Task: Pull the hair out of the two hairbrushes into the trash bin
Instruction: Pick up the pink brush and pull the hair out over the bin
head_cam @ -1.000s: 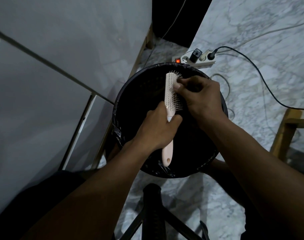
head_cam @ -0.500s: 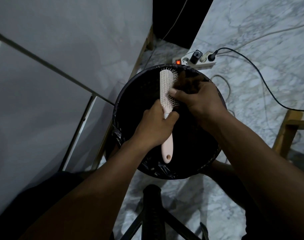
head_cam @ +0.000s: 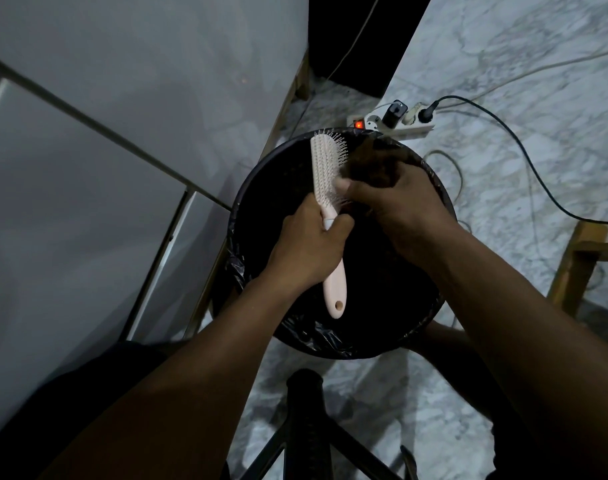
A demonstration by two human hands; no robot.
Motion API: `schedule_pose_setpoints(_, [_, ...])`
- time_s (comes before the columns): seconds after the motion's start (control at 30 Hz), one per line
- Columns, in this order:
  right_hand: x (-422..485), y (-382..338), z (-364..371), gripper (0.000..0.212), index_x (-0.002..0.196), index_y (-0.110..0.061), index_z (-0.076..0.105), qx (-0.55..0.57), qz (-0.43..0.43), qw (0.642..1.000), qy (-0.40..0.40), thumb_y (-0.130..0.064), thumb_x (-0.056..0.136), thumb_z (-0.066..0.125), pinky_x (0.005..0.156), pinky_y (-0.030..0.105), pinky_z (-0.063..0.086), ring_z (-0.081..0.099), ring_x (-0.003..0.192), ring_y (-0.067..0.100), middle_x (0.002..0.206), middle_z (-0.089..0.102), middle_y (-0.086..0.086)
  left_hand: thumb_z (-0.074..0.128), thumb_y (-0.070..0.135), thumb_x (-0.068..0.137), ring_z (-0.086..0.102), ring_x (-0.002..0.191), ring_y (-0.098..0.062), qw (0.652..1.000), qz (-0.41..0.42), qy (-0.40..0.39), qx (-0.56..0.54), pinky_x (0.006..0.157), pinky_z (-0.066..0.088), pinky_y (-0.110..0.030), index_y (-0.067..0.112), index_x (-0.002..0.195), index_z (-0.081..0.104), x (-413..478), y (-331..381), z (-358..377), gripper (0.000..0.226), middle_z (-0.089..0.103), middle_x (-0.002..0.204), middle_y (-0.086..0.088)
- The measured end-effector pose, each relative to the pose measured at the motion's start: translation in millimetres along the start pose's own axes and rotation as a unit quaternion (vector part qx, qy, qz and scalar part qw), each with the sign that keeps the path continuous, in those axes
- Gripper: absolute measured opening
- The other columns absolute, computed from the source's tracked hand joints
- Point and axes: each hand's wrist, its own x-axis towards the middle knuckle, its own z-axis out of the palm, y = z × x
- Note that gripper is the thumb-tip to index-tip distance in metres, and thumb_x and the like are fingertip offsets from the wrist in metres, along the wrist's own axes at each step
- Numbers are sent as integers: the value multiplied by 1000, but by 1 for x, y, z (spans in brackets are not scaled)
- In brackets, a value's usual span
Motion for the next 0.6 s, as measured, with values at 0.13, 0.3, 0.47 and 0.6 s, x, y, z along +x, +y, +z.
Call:
schedule_pose_setpoints(0.13, [-1, -1, -2, 17, 96, -1, 75, -55, -54, 996, 46, 1, 79, 79, 70, 29, 62, 73, 77, 17, 91, 77, 12, 58, 38, 84, 64, 84, -21, 1000, 6, -6, -5, 71, 48, -34, 10, 97, 60, -1, 1, 2, 31, 67, 86, -2])
schedule_pose_setpoints(0.3, [0, -3, -1, 14, 85, -3, 71, 64, -2, 997, 46, 9, 89, 65, 64, 32, 63, 73, 71, 22, 78, 74, 8, 63, 31, 87, 64, 72, -5, 1000, 16, 21, -2, 62, 47, -21, 19, 99, 65, -1, 3, -1, 17, 69, 82, 5])
schedule_pose_setpoints(0.47, [5, -4, 0, 14, 85, -2, 65, 92, 54, 993, 53, 7, 93, 58, 63, 34, 64, 67, 67, 20, 76, 65, 10, 64, 34, 87, 64, 74, -14, 998, 28, 46, 26, 69, 52, -36, 16, 94, 59, 0, 1, -3, 21, 65, 77, 4])
schedule_pose_setpoints(0.6, [4, -6, 0, 16, 82, -3, 61, 58, 64, 995, 39, 3, 96, 56, 74, 40, 62, 64, 66, 19, 74, 58, 10, 63, 36, 87, 65, 73, -16, 998, 18, 50, 34, 69, 54, -38, 15, 94, 58, -1, -2, -2, 23, 66, 79, 2])
